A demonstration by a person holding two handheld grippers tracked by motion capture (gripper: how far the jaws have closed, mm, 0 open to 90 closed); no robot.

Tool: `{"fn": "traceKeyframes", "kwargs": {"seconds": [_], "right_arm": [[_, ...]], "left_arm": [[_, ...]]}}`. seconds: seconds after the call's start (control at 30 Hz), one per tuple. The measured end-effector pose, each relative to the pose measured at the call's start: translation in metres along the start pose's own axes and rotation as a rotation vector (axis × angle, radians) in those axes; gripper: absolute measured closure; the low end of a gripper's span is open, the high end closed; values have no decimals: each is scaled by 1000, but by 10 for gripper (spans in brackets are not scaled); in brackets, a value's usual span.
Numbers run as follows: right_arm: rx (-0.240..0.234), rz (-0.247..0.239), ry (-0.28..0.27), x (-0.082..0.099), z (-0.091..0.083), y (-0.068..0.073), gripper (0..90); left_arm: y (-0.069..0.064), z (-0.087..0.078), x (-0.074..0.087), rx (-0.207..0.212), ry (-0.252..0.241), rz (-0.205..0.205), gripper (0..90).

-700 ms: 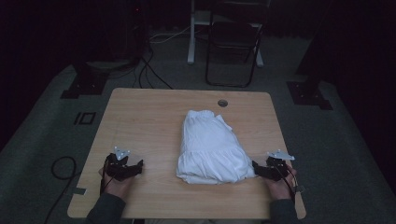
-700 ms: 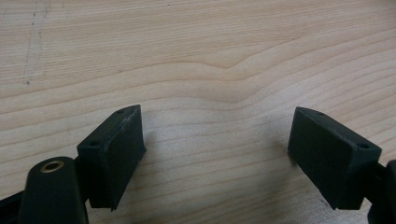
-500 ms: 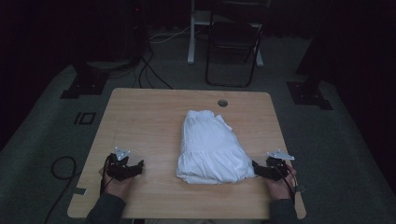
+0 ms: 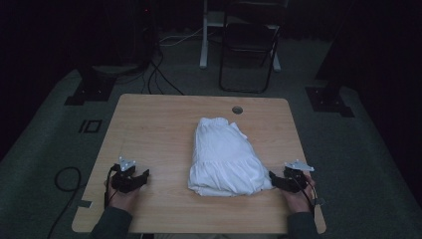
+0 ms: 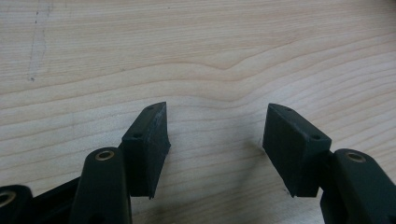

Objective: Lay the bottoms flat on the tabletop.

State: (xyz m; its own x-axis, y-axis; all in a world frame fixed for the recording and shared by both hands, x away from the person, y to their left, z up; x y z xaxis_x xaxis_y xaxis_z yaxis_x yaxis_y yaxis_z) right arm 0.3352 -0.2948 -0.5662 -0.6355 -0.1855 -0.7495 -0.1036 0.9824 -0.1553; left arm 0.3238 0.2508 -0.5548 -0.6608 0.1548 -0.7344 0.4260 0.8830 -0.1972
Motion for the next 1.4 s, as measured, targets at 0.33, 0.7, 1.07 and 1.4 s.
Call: {"fn": "traceKeyframes", "kwargs": {"seconds": [0.33, 0.7, 1.07, 1.4], "right_arm": [[7, 4, -3, 1, -4, 1, 398], [-42, -9, -72, -6, -20, 7, 379], [-78, -32, -60, -5, -20, 16, 367], [-82, -53, -26, -1, -12, 21, 368]], "left_arm": [[-21, -12, -13, 46, -25, 68, 403], [-53, -9, -31, 103, -24, 163, 398], [-108, 3, -53, 189, -24, 310, 382], [-148, 14, -67, 291, -30, 363, 358]]}}
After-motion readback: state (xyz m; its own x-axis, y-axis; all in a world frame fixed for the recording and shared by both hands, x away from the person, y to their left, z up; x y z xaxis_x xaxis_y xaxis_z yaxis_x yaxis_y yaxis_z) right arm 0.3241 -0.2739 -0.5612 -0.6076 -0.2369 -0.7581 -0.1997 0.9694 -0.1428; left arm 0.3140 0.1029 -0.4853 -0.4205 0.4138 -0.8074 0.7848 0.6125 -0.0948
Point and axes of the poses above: each handheld gripper's, and its own axes: z roughly forward along the jaws, x roughly out of its underside, y roughly to its left, the point moved 2 cm from there along z, roughly forward along the jaws, and after that the axes turned 14 degrees about x, right-handed, at the moved point
